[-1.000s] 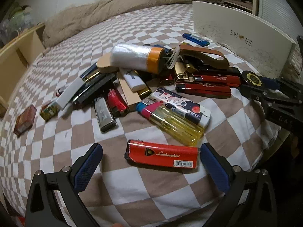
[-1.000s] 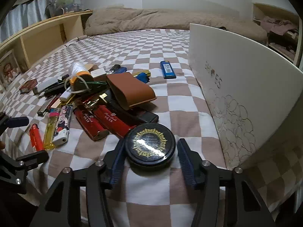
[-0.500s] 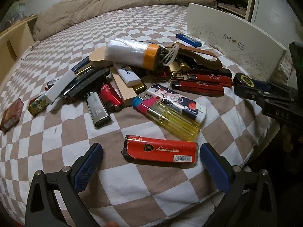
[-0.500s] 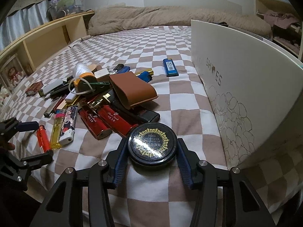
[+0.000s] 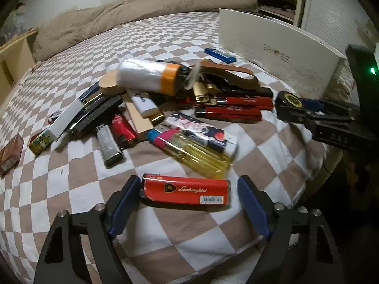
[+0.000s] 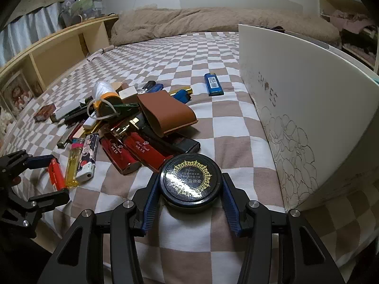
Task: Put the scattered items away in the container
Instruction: 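Grasp the red Lamborghini lighter with the left gripper while the right holds the tin, then carry the tin and red lighter over the white box with both tools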
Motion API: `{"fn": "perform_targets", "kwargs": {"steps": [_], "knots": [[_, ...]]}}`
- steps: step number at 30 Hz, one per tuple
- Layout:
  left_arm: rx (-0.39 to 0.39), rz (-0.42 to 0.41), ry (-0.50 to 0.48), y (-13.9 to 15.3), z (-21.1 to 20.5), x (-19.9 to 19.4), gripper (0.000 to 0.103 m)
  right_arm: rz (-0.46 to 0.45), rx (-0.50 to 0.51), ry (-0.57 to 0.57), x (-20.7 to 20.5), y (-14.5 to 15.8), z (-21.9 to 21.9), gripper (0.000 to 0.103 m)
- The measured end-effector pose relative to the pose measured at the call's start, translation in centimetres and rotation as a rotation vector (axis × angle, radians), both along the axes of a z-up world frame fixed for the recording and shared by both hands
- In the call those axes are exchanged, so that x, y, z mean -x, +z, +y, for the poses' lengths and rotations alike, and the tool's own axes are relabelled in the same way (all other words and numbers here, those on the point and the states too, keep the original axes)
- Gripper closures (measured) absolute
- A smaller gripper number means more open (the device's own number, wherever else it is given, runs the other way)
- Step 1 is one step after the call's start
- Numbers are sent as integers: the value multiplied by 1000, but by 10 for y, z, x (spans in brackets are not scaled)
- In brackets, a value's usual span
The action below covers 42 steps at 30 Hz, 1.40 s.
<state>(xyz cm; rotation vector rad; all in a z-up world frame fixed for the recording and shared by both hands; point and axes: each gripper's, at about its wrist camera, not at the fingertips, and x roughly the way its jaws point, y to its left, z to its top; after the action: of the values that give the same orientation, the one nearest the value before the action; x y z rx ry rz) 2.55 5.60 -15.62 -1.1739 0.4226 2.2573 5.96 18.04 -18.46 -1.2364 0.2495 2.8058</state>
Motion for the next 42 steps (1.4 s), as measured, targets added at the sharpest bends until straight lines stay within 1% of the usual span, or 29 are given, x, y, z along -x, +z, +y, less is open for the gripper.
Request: {"fn": "perform_targets", "kwargs": {"steps": [2,6,11,17,22,25,28,33,38,42], "knots": [[5,2,2,-1,0,-1,26,-1,1,3,0,0,1,52],[-1,-6,18,0,-2,-2,27,-2,4,6,0,0,1,52],[11,4,31,0,-3,-6,27,-4,-4,10,0,0,0,52],[-21,-1,72,6,-9,-7,27,-3,-8,20,-2,1,-1,52],[-51,8,112,14,-12,-8,27,12,36,25,-3,6,2,52],[-64,22,121,21,-10,-8,27,26,35,38,-3,10,0,52],[-74,50,129,29,-7,-8,27,67,41,52,-8,20,-3,52],[-122,73,141,46,-7,-9,27,126,13,75,-12,40,-10,52],[-185,91,138,63,-6,-13,27,181,14,79,-18,62,-6,52],[-227,117,130,79,2,-16,27,218,38,69,-21,78,4,52]]}}
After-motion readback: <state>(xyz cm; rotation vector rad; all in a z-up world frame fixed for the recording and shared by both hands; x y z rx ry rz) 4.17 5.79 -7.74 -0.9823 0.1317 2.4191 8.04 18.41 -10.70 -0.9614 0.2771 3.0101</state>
